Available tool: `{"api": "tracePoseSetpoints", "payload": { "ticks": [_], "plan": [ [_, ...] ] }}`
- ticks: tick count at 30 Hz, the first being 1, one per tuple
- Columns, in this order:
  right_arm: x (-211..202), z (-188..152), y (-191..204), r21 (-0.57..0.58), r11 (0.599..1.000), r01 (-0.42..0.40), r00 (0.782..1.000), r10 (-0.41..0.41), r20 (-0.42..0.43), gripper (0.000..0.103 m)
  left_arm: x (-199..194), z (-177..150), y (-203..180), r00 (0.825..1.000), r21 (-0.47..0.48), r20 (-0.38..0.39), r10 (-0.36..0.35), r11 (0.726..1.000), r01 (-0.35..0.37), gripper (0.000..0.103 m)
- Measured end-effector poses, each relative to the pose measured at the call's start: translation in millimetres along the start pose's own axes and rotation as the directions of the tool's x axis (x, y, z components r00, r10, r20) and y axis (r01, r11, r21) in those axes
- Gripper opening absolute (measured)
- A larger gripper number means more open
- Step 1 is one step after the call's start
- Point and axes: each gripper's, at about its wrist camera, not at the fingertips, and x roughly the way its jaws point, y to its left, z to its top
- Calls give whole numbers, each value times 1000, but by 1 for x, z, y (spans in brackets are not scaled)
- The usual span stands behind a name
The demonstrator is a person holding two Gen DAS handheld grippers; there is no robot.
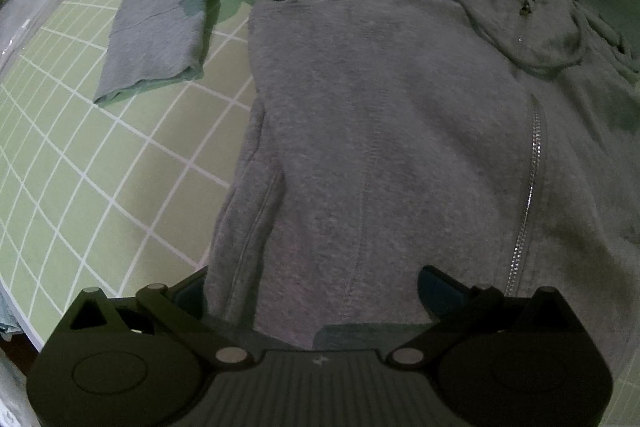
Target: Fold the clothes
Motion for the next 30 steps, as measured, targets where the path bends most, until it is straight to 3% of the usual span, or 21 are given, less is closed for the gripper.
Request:
{"api": "tracePoseSetpoints", "payload": {
  "ticks": [2, 8, 12, 15, 18, 19, 20, 21, 26, 30],
  "plan": [
    [-2, 4, -8, 41, 999, 19, 1000, -20, 16, 66, 0, -1, 0, 1000, -1, 2, 0, 1000, 0, 103],
    [31, -14, -11, 65, 997, 49, 991, -41, -129, 66, -2, -6, -1, 1000, 2, 13, 1, 1000, -1, 103],
    [54, -32, 5, -33, 993, 111, 978, -115, -175, 65, -4, -10, -3, 1000, 7, 23, 0, 1000, 0, 103],
    [64, -33, 12, -77, 989, 129, 975, -140, -171, 56, -4, -7, -2, 1000, 13, 25, -2, 1000, 2, 103],
    [71, -28, 21, -124, 987, 101, 975, -123, -183, 35, -3, -5, -1, 1000, 11, 25, -2, 1000, 2, 103],
    [74, -27, 27, -157, 982, 103, 975, -131, -179, 20, -3, -5, -1, 1000, 9, 26, -2, 1000, 2, 103],
    [77, -25, 33, -191, 976, 102, 975, -136, -174, 13, -3, -5, -1, 1000, 9, 27, -2, 1000, 2, 103],
    [76, -23, 40, -230, 968, 99, 977, -138, -162, 6, -3, -5, -1, 1000, 8, 28, -2, 1000, 1, 103],
    [62, -22, 97, -456, 890, -7, 995, -39, -91, 5, -3, -6, 0, 999, 4, 34, -1, 1000, 1, 103],
    [58, -55, 140, -594, 783, -185, 978, 87, -190, 5, -3, -7, 0, 999, 2, 40, -1, 1000, 1, 103]
  ]
}}
